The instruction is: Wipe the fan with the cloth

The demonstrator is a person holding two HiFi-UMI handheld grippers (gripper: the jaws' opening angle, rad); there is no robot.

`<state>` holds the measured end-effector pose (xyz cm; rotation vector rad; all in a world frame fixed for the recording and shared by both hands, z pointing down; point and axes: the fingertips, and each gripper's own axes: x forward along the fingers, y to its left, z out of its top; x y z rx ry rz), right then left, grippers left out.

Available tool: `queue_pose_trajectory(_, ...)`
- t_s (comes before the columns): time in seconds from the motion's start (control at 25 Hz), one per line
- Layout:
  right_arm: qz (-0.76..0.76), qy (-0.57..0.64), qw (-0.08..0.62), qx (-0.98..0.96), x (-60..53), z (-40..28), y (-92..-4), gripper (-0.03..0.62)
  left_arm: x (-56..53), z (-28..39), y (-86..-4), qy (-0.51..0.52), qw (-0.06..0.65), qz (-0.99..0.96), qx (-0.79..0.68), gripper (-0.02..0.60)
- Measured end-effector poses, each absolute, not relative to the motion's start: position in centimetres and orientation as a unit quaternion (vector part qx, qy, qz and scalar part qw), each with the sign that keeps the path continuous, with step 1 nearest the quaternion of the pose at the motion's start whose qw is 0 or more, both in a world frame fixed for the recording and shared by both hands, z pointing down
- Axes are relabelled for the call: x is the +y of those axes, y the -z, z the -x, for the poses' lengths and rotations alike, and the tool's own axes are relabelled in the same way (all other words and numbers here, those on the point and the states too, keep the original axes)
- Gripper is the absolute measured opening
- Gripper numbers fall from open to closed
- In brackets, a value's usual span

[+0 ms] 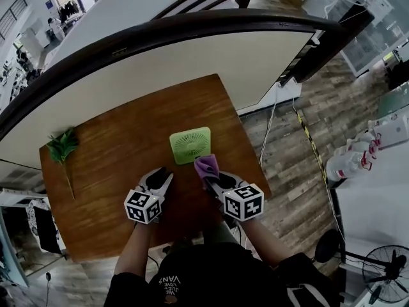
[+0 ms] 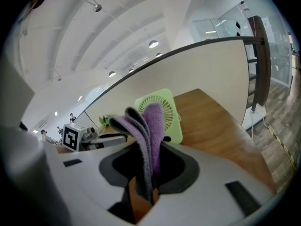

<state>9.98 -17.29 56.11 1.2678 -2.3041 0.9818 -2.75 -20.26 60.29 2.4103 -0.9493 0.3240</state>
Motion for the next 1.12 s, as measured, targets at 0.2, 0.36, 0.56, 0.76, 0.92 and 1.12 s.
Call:
queue_pose_trajectory(0.2,-0.424,-0.344,0.168,-0.821,-18.4,-9.1,-56.5,0.107,-21.5,1.7,-61.1,-0.141,0.255,-0.895,-0.338,0.138)
queue_pose_trajectory(0.36,-0.402,-0.338,0.173,-0.833,-19.5,-8.1,-56.6,0.107,-22.6,0.9,-61.9,-0.158,0.248,-0.897,-0.329,0.153)
queue_pose_trajectory(0.56,-0.371,-0.333,0.173,-0.85,-20.7,-6.7,-56.2,0.107,-23.5,-0.5,-62.4,-0.174,0.244,-0.901,-0.313,0.166)
queue_pose_trajectory(0.76,-0.32,-0.33,0.175,-0.871,-21.9,-4.8,-55.4,0.107,-24.2,-0.9,-63.2,-0.186,0.253,-0.897,-0.311,0.164)
queue_pose_trajectory(0.92,-0.279,-0.332,0.179,-0.883,-23.0,-3.1,-54.5,0.107,-24.4,-0.9,-63.8,-0.195,0.258,-0.895,-0.306,0.156)
queue_pose_trajectory(1.12,-0.266,-0.33,0.198,-0.884,-24.2,-2.4,-54.7,0.107,-24.4,-1.3,-63.9,-0.195,0.258,-0.898,-0.299,0.094)
